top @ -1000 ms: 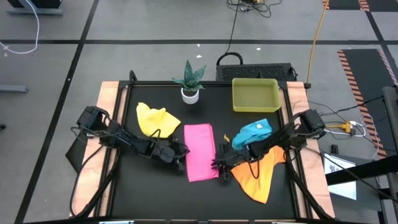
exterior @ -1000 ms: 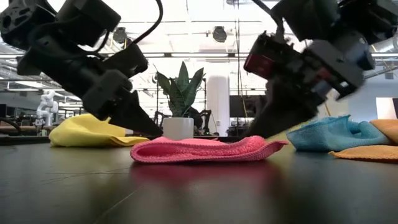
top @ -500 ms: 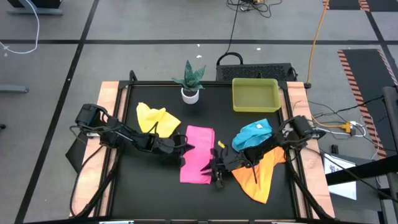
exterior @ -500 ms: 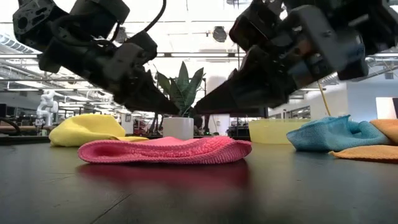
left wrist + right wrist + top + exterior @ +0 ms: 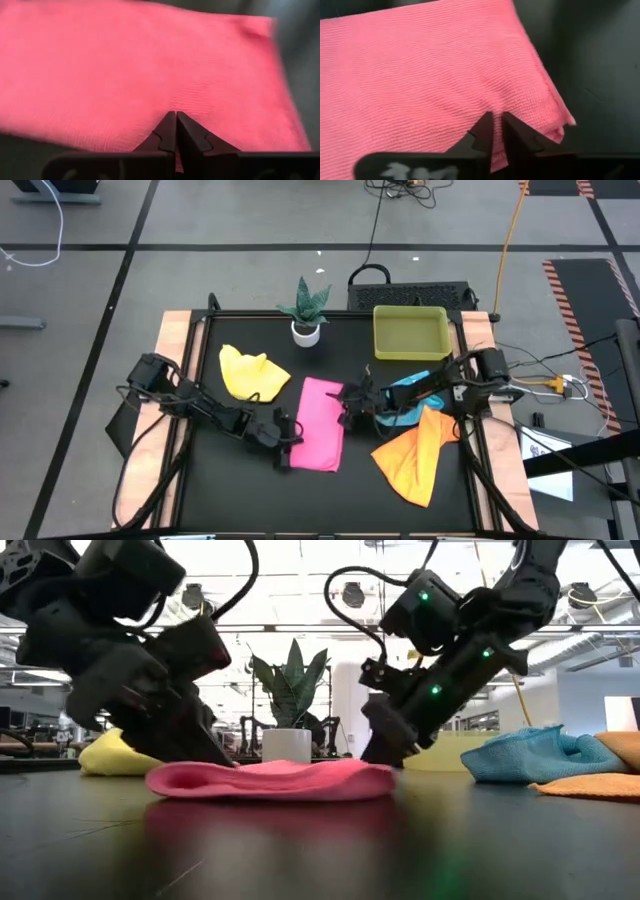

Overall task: Fold microfiber towels
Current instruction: Fold the pink microfiber cloth

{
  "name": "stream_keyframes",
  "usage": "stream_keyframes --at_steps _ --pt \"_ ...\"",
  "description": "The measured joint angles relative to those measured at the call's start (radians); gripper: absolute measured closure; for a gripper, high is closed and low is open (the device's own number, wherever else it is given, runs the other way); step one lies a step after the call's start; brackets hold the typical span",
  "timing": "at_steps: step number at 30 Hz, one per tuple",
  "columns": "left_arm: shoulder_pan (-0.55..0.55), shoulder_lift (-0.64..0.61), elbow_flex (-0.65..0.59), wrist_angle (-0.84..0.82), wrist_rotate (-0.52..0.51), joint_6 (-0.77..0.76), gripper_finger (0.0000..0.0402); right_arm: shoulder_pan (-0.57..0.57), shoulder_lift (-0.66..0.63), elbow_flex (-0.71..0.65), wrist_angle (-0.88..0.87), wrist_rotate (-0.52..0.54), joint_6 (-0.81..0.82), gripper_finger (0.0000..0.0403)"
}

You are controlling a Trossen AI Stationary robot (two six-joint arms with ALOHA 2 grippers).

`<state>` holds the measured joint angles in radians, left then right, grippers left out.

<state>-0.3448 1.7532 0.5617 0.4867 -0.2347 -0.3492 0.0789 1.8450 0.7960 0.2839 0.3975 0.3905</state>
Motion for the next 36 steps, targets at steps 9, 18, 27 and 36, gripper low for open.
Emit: stream_keyframes --at_steps 9,18,27,36 --pt "0.092 -0.119 -0.003 -0.223 -0.201 0.119 0.0385 0.211 -0.003 -0.026 0.128 -0.102 0.246 0.0379" --pt "0.069 -0.253 0.0 -0.229 -0.018 0.132 0.0385 0.254 -0.138 -0.027 0.069 -0.035 0.146 0.0349" --pt "-0.095 -0.171 -0.001 -0.132 0.095 0.206 0.0384 0.236 -0.152 -0.027 -0.013 -0.073 0.117 0.0311" --pt "-0.155 -0.096 0.002 -0.233 0.065 0.097 0.0384 0.237 -0.152 -0.104 -0.01 -0.177 0.127 0.0303"
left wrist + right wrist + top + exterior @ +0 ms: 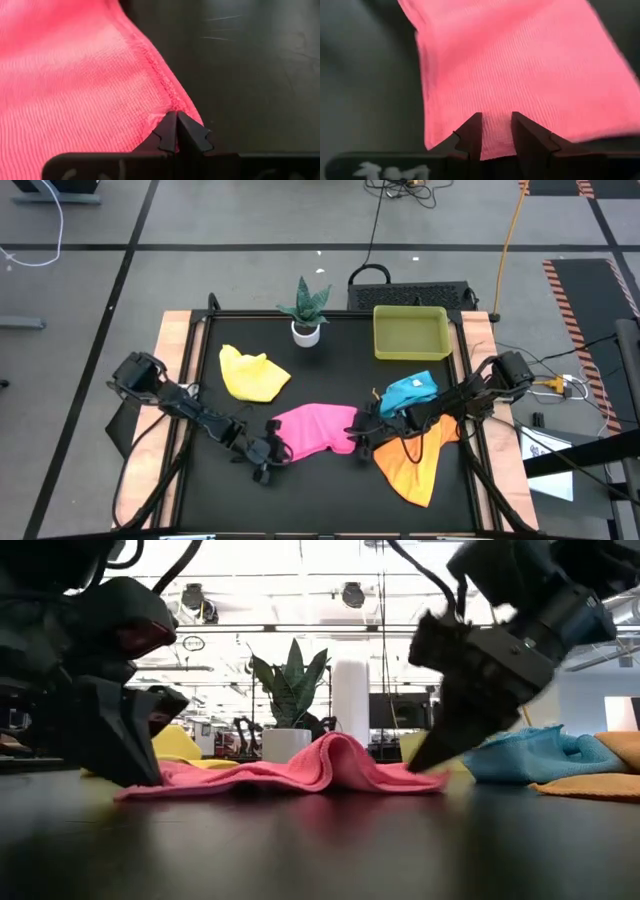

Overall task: Fold microfiber towels
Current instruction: Fold the pink microfiber cloth

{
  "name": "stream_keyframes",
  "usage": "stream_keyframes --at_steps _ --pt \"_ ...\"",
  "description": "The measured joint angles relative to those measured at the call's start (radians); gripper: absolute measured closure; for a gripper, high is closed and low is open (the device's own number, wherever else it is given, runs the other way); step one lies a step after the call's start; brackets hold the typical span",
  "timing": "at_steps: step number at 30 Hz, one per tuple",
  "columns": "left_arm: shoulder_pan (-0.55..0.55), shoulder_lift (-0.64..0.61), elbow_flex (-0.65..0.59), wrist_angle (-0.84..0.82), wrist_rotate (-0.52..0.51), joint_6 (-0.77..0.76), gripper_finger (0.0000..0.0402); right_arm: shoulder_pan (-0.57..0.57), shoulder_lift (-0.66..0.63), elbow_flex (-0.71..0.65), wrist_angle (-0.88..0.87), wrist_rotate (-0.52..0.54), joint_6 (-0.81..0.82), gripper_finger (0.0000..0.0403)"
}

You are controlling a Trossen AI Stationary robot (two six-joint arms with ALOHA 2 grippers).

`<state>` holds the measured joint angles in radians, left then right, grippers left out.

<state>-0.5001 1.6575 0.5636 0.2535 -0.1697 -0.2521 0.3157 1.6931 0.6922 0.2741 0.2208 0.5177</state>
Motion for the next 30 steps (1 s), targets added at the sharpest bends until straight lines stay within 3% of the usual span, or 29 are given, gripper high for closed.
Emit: stream_keyframes --at_steps 8,12,19,23,30 --pt "-0.046 -0.145 -0.004 -0.15 0.004 -0.038 0.0384 0.008 -0.058 -0.057 -0.032 -0.018 0.04 0.0303" --pt "-0.074 -0.212 -0.005 -0.221 -0.059 -0.048 0.0385 0.023 -0.147 -0.061 -0.037 -0.017 -0.002 0.0303" --pt "-0.101 -0.198 -0.003 -0.11 -0.126 0.131 0.0376 0.036 -0.214 -0.099 0.056 0.015 -0.038 0.0303" --pt "-0.096 -0.152 -0.004 -0.084 -0.129 0.191 0.0332 0.04 -0.2 -0.152 0.158 0.014 -0.035 0.0303" --pt "-0.038 -0.064 -0.004 -0.089 -0.112 0.076 0.0235 0.043 -0.173 -0.219 0.251 0.009 -0.029 0.0303"
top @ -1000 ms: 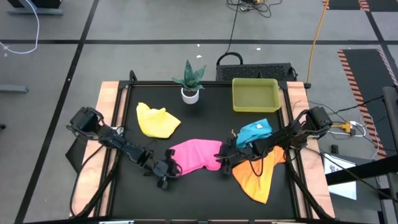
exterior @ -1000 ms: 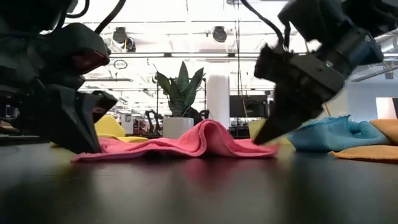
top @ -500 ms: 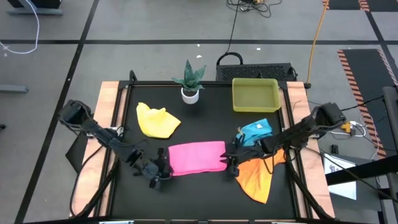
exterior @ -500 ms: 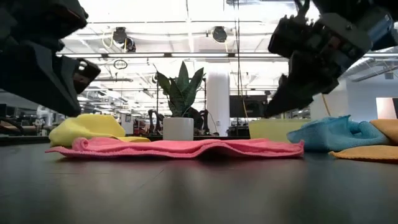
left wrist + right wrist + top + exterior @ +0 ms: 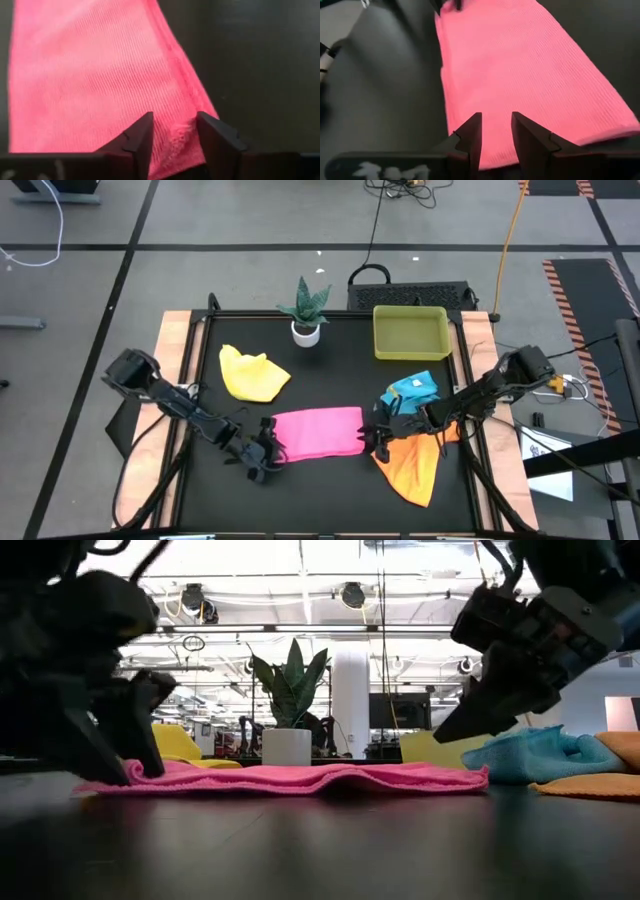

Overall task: Fold microfiber towels
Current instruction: Fold the pink microfiber cloth

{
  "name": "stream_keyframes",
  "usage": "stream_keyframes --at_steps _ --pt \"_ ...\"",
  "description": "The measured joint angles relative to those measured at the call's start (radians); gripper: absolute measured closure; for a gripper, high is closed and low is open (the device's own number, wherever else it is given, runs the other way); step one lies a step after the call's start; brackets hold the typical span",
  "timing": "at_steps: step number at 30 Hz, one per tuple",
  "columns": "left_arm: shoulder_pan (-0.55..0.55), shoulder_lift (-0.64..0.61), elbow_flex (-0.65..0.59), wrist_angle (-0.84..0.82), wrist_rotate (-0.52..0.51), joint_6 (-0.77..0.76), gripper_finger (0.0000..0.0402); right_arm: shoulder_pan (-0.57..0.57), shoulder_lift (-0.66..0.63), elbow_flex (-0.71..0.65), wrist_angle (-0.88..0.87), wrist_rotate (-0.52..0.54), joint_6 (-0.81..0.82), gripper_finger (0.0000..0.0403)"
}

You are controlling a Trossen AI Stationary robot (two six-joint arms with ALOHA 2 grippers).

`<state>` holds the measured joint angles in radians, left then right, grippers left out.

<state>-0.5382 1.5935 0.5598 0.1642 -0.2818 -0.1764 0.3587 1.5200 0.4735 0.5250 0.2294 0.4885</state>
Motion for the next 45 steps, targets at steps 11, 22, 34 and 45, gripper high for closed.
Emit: stream_keyframes --at_steps 11,22,34,45 --pt "0.006 -0.038 0.0 -0.057 0.049 -0.036 0.032 0.06 0.015 -0.003 0.056 -0.076 -0.175 0.03" --pt "-0.006 -0.15 0.0 -0.112 0.013 -0.042 0.0387 0.1 0.016 -0.002 0.002 -0.016 -0.425 0.0267" --pt "-0.041 -0.247 0.0 -0.116 -0.171 -0.04 0.0391 0.099 0.017 -0.002 -0.057 0.011 -0.749 0.0272" --pt "-0.03 -0.25 0.0 -0.264 -0.433 -0.213 0.0397 0.096 0.017 -0.002 -0.056 0.035 -0.739 0.0272"
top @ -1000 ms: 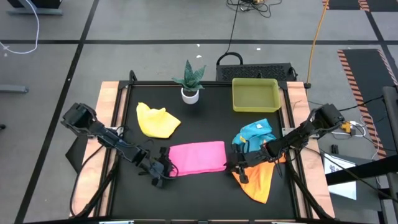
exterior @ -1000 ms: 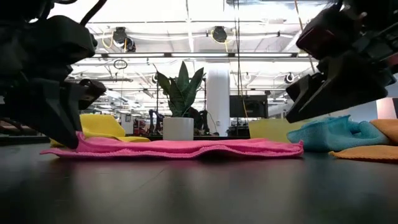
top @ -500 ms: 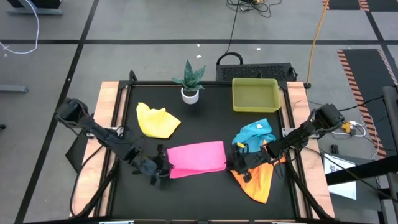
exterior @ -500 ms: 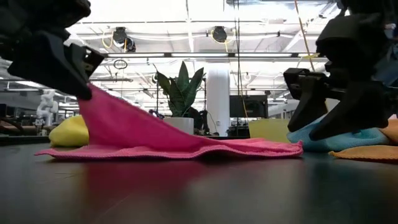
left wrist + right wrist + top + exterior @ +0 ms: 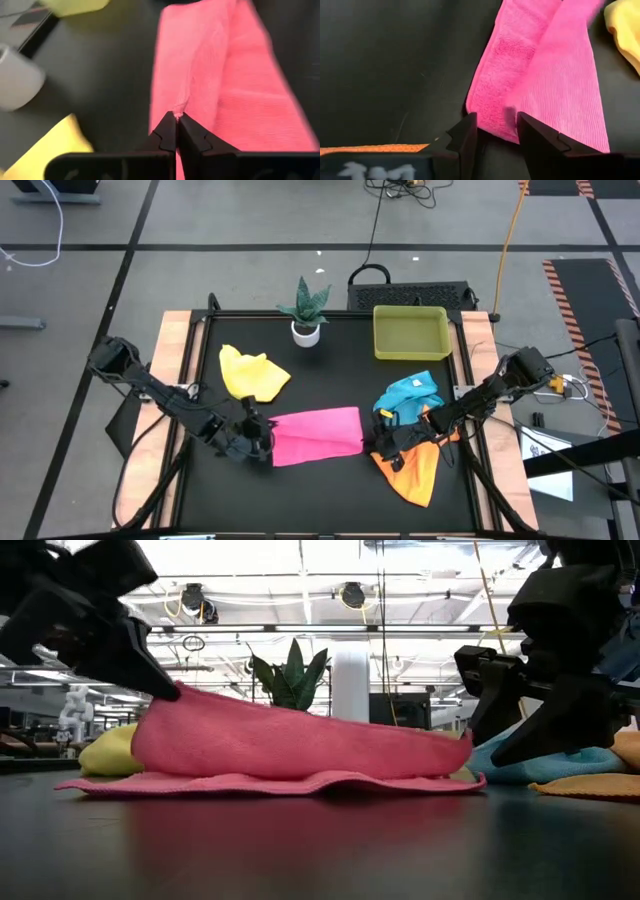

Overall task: Fold microfiber towels
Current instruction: Fold the pink microfiber cloth

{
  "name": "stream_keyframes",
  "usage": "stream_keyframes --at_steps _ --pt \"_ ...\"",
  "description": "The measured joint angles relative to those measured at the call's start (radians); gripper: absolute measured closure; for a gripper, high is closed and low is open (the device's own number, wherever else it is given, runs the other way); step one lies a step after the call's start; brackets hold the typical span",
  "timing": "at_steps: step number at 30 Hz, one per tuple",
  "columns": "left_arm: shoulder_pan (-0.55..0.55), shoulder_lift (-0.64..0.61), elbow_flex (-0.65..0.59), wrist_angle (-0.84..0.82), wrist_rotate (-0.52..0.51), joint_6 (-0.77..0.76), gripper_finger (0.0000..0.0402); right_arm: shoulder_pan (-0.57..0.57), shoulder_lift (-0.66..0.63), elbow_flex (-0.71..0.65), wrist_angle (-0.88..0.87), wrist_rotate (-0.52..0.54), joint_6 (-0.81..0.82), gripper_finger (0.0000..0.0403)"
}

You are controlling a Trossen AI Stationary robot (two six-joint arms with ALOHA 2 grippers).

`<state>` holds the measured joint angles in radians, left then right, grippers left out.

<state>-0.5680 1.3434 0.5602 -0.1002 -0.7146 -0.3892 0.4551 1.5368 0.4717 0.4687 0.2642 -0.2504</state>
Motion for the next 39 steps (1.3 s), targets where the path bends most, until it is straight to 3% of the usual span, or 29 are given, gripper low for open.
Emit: stream_keyframes --at_steps 16,19,23,25,29,33,36,39 --pt "0.0 0.0 0.0 -0.016 0.003 -0.012 0.0384 -0.075 0.0 0.0 0.056 -0.032 0.082 0.0277" --pt "0.0 0.0 0.0 -0.016 0.004 -0.012 0.0392 -0.076 0.0 0.0 0.053 -0.029 0.105 0.0304" --pt "0.0 0.0 0.0 -0.016 0.008 -0.012 0.0394 -0.076 0.0 0.0 0.054 -0.03 0.106 0.0378" --pt "0.0 0.0 0.0 -0.016 0.017 -0.01 0.0387 -0.076 0.0 0.0 0.063 -0.026 0.105 0.0395" --pt "-0.021 -0.032 0.0 -0.022 0.013 0.039 0.0393 -0.075 -0.006 0.0 0.18 0.108 0.089 0.0397" --pt "-0.072 -0.127 0.0 -0.038 -0.07 0.111 0.0394 -0.072 -0.01 0.001 0.316 0.235 0.002 0.04" --pt "-0.13 -0.197 0.0 -0.039 -0.122 0.182 0.0392 -0.071 -0.01 0.001 0.346 0.223 -0.02 0.0401" --pt "-0.185 -0.22 0.0 -0.039 -0.099 0.207 0.0397 -0.066 -0.01 0.001 0.283 0.169 0.032 0.0401"
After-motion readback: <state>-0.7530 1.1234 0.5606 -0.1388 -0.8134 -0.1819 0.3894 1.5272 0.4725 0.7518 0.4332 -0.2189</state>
